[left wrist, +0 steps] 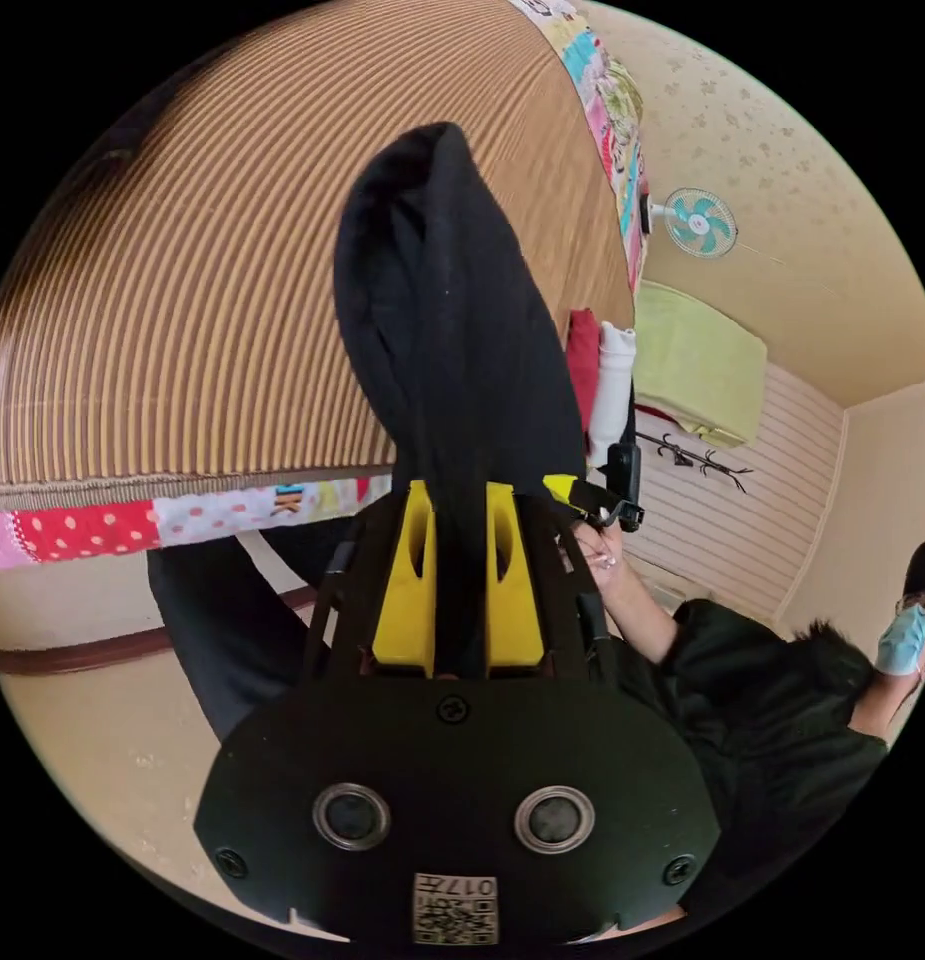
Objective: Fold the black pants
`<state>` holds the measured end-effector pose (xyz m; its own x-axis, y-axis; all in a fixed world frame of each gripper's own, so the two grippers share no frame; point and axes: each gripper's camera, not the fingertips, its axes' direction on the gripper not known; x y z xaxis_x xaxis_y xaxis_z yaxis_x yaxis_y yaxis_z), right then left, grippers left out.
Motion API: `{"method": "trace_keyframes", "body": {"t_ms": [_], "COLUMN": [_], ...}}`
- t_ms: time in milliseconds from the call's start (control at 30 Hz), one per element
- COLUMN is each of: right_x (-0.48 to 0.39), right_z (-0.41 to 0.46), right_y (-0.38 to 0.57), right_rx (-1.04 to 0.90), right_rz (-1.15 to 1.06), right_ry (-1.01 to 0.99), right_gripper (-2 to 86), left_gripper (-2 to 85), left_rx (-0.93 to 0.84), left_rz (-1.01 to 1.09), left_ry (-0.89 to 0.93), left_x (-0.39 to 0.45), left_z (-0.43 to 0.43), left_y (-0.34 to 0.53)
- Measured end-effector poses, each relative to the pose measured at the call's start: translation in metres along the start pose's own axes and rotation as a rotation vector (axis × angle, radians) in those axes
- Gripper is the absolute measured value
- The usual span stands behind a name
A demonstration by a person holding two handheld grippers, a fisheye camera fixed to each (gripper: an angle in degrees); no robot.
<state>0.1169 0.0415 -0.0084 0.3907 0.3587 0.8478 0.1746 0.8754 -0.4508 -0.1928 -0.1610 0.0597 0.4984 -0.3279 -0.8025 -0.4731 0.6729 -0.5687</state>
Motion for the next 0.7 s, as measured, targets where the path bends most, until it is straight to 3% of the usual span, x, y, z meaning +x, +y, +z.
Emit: {"method": "trace_keyframes", "body": {"t_ms": [167,267,400,467,533,567,700], "right_x": [-0.068,-0.113,-0.17,-0.178,-0.186,-0.192,-0.252], "right_z": [-0.098,-0.181,-0.305,-0.349,-0.387,-0.39,-0.324], "right_y": [0.037,0.064,0.074,0.062,0.053,0.054,0.092], "right_rx": [0.162,0.283,0.419,0.468,0.55,0.563,0.675], "right_rz": [-0.171,-0.275,-0.323,-0.19,0.113,0.143,-0.122], "right_ry": [0.048,0.104,0.333,0.535,0.829,0.865,0.859], "right_gripper": [7.2,7.2,7.8,8.5,8.6,8.4,5.4], "left_gripper": [7.5,7.5,8.5,9.7,9.6,8.7,9.1], "left_rx": [-0.168,-0.166,-0.195,-0.311,-0.486,-0.568,-0.52], "left_rz": [0.281,0.46,0.604,0.617,0.601,0.575,0.541], "left_ry": [-0.053,-0.018,0.042,-0.019,-0.091,-0.128,-0.274], "left_x": [0.126,0.211,0.306,0.323,0.32,0.309,0.246], "left_z": [0.034,0.056,0.116,0.157,0.193,0.205,0.161], "left_y": [-0.023,-0.047,-0.108,-0.135,-0.151,-0.152,-0.121]}}
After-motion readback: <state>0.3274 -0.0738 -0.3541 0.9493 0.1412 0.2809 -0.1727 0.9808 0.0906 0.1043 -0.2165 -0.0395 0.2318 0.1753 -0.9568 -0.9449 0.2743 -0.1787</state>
